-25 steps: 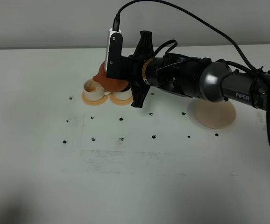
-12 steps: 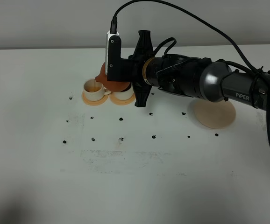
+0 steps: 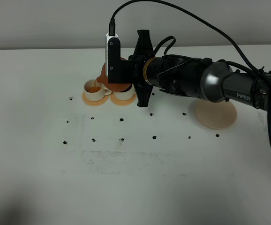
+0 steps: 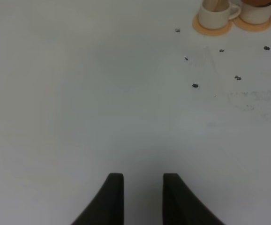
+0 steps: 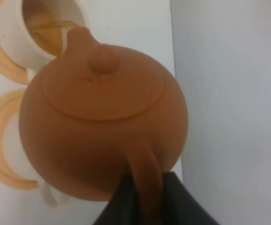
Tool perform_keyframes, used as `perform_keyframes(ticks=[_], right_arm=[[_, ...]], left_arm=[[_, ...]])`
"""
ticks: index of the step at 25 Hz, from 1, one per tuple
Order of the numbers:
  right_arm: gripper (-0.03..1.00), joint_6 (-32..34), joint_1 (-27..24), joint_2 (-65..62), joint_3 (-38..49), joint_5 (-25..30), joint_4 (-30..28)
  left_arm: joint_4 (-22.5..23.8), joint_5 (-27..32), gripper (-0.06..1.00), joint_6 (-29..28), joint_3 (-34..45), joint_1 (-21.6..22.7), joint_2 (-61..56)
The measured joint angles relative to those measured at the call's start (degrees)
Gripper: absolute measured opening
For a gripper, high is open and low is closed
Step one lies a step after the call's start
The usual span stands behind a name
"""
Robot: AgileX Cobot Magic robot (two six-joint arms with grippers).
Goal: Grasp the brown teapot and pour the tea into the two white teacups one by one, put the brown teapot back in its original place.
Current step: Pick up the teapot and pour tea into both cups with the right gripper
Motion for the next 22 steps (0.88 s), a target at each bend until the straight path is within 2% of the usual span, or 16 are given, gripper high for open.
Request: perform_keyframes(ticks=[22], right_arm=[[0.09,-0.18,0.0,0.0,0.0,-0.99,-2.84]], left_arm=[[0.0,0.0,0.22,0.0,0.0,0.0,0.0]])
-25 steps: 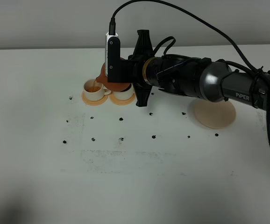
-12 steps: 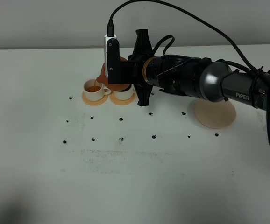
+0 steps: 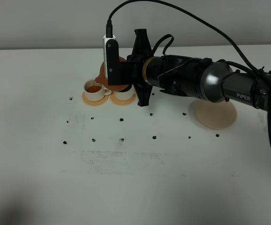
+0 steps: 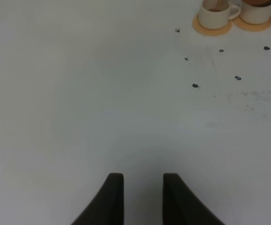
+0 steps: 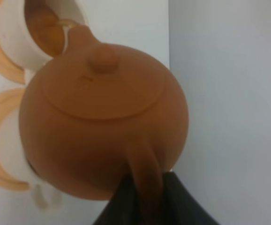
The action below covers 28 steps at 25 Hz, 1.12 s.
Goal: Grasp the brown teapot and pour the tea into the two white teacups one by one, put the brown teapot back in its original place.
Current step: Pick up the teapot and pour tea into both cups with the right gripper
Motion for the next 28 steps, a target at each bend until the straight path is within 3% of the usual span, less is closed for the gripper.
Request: perform_keyframes(ticks=[28], right_arm=[[0.09,-0.25,0.0,0.0,-0.06,-1.76,-3.4]], left_arm=[[0.0,0.0,0.22,0.0,0.0,0.0,0.0]])
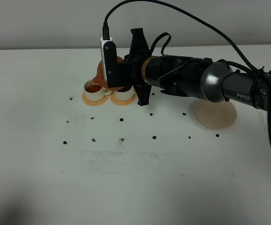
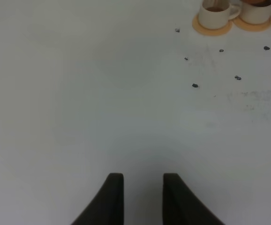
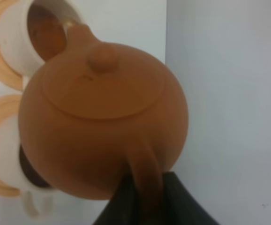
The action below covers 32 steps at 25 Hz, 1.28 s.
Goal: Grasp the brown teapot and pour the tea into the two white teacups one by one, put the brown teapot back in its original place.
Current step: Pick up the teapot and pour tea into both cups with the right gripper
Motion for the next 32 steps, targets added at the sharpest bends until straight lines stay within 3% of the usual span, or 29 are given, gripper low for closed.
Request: perform_keyframes(ticks=[32], right_arm=[[0.09,-2.63,-0.1,0.0,0.0,-2.89,-1.95]], left_arm=[[0.0,0.0,0.22,0.0,0.0,0.0,0.0]])
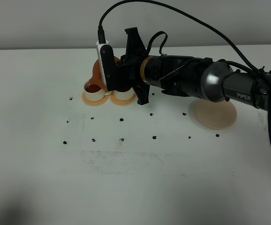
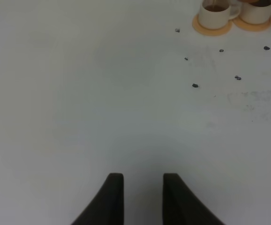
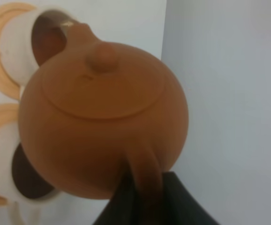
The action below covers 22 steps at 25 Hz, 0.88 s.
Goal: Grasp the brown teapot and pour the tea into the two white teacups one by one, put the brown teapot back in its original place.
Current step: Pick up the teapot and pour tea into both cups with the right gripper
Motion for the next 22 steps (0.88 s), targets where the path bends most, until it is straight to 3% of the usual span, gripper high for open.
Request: perform_keyframes(ticks=[22], right_arm=[[0.09,-2.52,-0.76,0.0,-0.8,-0.04,-0.05]], left_arm=[[0.0,0.0,0.22,0.0,0.0,0.0,0.0]])
